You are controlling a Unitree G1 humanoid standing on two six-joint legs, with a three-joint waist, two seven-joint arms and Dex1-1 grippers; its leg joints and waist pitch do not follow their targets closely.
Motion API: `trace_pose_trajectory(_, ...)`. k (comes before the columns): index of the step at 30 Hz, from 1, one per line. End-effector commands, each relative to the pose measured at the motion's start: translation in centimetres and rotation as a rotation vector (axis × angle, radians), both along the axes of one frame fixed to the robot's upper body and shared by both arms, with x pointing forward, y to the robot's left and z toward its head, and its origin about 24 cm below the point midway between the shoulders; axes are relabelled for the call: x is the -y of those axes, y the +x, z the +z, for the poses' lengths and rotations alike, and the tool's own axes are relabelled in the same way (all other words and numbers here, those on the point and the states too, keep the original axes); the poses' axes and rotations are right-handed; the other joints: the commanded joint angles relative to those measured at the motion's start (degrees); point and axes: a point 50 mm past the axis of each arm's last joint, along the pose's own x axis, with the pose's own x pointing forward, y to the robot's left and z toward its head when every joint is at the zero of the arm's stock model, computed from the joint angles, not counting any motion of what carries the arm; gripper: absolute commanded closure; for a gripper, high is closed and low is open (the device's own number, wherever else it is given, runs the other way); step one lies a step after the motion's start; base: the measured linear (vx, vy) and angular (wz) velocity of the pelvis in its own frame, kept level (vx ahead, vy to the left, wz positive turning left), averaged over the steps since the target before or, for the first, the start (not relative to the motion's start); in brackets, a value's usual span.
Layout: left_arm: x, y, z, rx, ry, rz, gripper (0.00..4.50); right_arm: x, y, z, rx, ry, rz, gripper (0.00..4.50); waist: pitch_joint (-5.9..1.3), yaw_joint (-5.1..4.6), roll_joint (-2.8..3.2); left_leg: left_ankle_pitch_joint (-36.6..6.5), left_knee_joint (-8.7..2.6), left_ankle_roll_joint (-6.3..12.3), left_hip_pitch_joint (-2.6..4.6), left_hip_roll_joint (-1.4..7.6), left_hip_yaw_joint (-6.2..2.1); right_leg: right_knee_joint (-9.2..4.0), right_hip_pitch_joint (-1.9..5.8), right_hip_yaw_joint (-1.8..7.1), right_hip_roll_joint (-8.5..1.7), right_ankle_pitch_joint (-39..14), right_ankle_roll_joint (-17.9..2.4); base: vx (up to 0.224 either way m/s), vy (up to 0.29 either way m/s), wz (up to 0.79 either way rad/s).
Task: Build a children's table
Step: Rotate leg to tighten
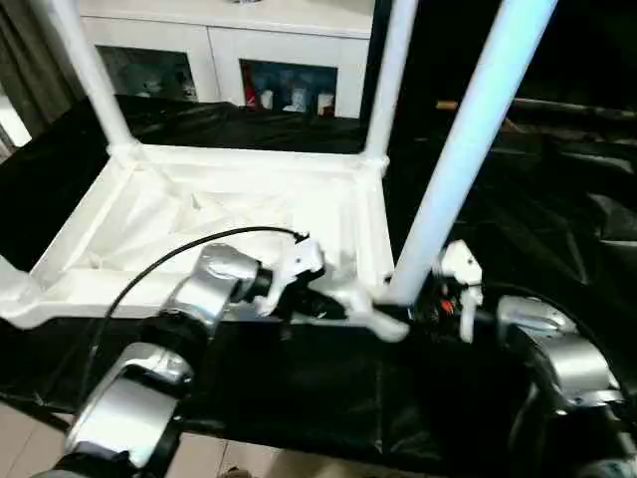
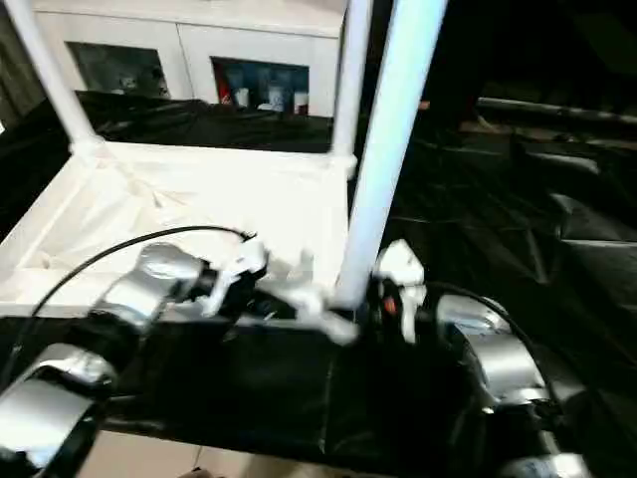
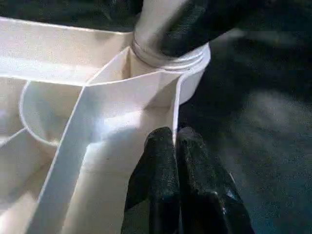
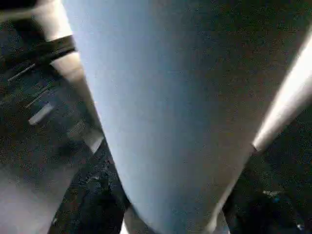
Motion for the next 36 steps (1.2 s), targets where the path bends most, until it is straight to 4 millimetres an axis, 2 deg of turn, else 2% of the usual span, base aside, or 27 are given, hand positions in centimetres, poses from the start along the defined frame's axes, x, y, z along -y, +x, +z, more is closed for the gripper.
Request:
trace_pose_trajectory(1,1.5,0.1,-0.9,-0.003,0.009,0.108,4.50,-1.1,-0.3,-2.2,-0.089,-0.038,-0.068,2.37,-2.25,-0.38,-0.75,-15.8,-4.05,0.35,0.39,1.38,-0.94,-4.61,1.96,1.97,-2.94,-22.6,-9.9,0.000,0.000,0.00)
trace_pose_trajectory(2,2.2,0.2,-0.9,0.005,-0.001,0.140,4.50,-1.3,0.0,-2.5,-0.101,-0.031,-0.134,2.40,-2.31,-0.62,-0.84,-15.9,-4.07,0.42,0.41,1.31,-0.91,-4.67,1.92,2.02,-2.77,-21.7,-9.6,0.000,0.000,0.00)
trace_pose_trajectory(3,3.6,0.3,-0.9,0.020,-0.018,0.193,4.50,-1.6,0.4,-2.9,-0.123,-0.017,-0.271,2.43,-2.24,-0.88,-0.56,-16.1,-4.12,0.61,0.27,1.27,-0.94,-4.65,1.91,2.10,-2.70,-20.9,-9.7,0.000,0.000,0.00)
trace_pose_trajectory(5,4.1,0.3,-0.9,0.026,-0.022,0.209,4.50,-1.7,0.5,-3.0,-0.133,-0.012,-0.321,2.50,-2.30,-1.25,-0.69,-16.6,-4.18,0.49,0.19,1.24,-0.99,-4.70,1.89,2.07,-2.59,-20.6,-9.5,0.000,0.000,0.00)
trace_pose_trajectory(7,6.6,-0.2,-0.9,0.052,-0.035,0.225,4.50,-2.7,1.2,-3.2,-0.134,-0.010,-0.457,2.50,-2.26,-1.23,-0.44,-17.4,-4.09,0.87,0.48,1.23,-0.85,-5.00,1.56,2.19,-2.66,-21.0,-9.3,0.000,0.000,0.00)
trace_pose_trajectory(8,6.7,-0.2,-0.9,0.053,-0.035,0.223,4.50,-2.8,1.2,-3.2,-0.130,-0.015,-0.456,2.50,-2.28,-1.54,-0.60,-17.9,-4.12,0.53,0.41,1.11,-0.92,-5.06,1.55,2.09,-2.52,-21.7,-9.1,0.000,0.000,0.00)
trace_pose_trajectory(10,7.5,-0.5,-1.0,0.057,-0.039,0.208,4.50,-3.6,1.4,-3.2,-0.082,-0.070,-0.432,2.50,-2.38,-1.39,-0.56,-18.1,-4.06,0.61,0.56,1.15,-0.88,-5.24,1.48,2.12,-2.63,-22.1,-8.5,0.000,0.000,0.00)
trace_pose_trajectory(13,8.0,-0.8,-1.1,0.052,-0.040,0.189,4.50,-4.4,1.2,-3.0,-0.038,-0.104,-0.378,2.50,-2.33,-1.32,-0.73,-17.8,-4.10,1.70,0.23,1.02,-0.88,-5.21,1.73,2.09,-2.61,-21.8,-8.0,0.000,0.000,0.00)
trace_pose_trajectory(15,7.6,-0.9,-1.3,0.042,-0.029,0.171,4.50,-4.3,1.2,-2.8,-0.038,-0.066,-0.372,2.50,-2.28,-1.31,-0.76,-18.1,-4.14,2.04,0.28,1.05,-0.88,-5.38,1.62,2.06,-2.61,-23.0,-7.7,0.000,0.000,0.00)
trace_pose_trajectory(17,7.1,-1.0,-1.5,0.029,-0.017,0.150,4.50,-4.1,1.2,-2.6,-0.047,-0.020,-0.359,1.97,-2.30,-1.22,-0.75,-17.7,-4.24,2.24,0.21,1.14,-0.97,-5.33,1.68,2.07,-2.68,-23.0,-7.6,0.000,0.000,0.00)
trace_pose_trajectory(19,6.8,-1.0,-1.6,0.022,-0.009,0.141,4.50,-4.0,1.2,-2.4,-0.041,-0.013,-0.351,1.81,-2.36,-1.28,-0.71,-17.3,-4.28,2.31,-0.07,1.16,-1.01,-5.20,1.84,2.07,-2.68,-22.2,-7.7,0.000,0.000,0.00)
trace_pose_trajectory(20,6.2,-1.0,-1.7,0.005,0.002,0.117,4.50,-3.9,1.2,-2.1,-0.038,-0.005,-0.297,1.62,-2.38,-1.29,-0.70,-17.1,-4.25,2.36,0.03,1.21,-0.97,-5.13,1.80,2.10,-2.71,-21.3,-8.0,0.000,0.000,0.00)
trace_pose_trajectory(21,6.2,-1.0,-1.7,0.005,0.002,0.117,4.50,-3.9,1.2,-2.1,-0.038,-0.005,-0.297,1.49,-2.34,-1.31,-0.93,-17.1,-4.28,2.51,-0.04,1.21,-0.96,-5.13,1.85,2.07,-2.67,-21.3,-8.1,0.000,0.000,0.00)
trace_pose_trajectory(23,5.8,-1.0,-1.7,-0.003,0.009,0.100,4.50,-3.8,1.1,-2.0,-0.043,0.000,-0.249,1.49,-2.37,-1.24,-0.83,-16.7,-4.25,2.80,-0.05,1.22,-0.92,-5.06,1.91,2.11,-2.75,-20.8,-8.4,0.000,0.000,0.00)
trace_pose_trajectory(27,3.4,-1.1,-1.7,-0.047,0.047,0.002,4.50,-3.0,-0.3,-0.4,-0.025,-0.011,0.065,1.49,-2.38,-0.90,-0.84,-15.6,-4.23,3.77,-0.07,1.38,-0.94,-4.92,2.34,2.10,-2.78,-19.1,-8.9,0.000,0.000,0.00)
trace_pose_trajectory(28,3.3,-1.1,-1.7,-0.049,0.049,0.000,4.50,-3.0,-0.3,-0.3,-0.025,-0.011,0.071,1.49,-2.37,-0.98,-0.92,-15.4,-4.17,4.09,-0.29,1.31,-0.91,-4.78,2.50,2.11,-2.70,-18.6,-9.0,0.000,0.000,0.00)
trace_pose_trajectory(31,1.9,-1.3,-1.6,-0.081,0.073,-0.070,4.50,-1.9,-1.1,0.5,-0.037,0.007,0.195,1.49,-2.67,-1.02,-0.82,-12.9,-3.93,4.34,-0.25,1.48,-0.77,-4.21,2.46,2.17,-2.76,-13.7,-11.2,0.000,0.000,0.00)
trace_pose_trajectory(33,1.5,-1.4,-1.6,-0.093,0.077,-0.095,4.50,-1.5,-1.5,0.7,-0.052,0.010,0.240,1.49,-2.84,-0.90,-0.90,-10.6,-3.67,5.51,-0.35,1.46,-0.70,-3.60,2.75,2.19,-2.73,-8.9,-13.0,0.000,0.000,0.00)
trace_pose_trajectory(36,0.7,-1.6,-1.4,-0.108,0.075,-0.153,4.50,-1.1,-2.1,0.9,-0.076,0.012,0.305,1.49,-2.77,-0.85,-0.89,-10.1,-3.60,6.21,-0.30,1.56,-0.59,-3.37,2.70,2.17,-2.75,-7.1,-14.5,0.000,0.000,0.00)
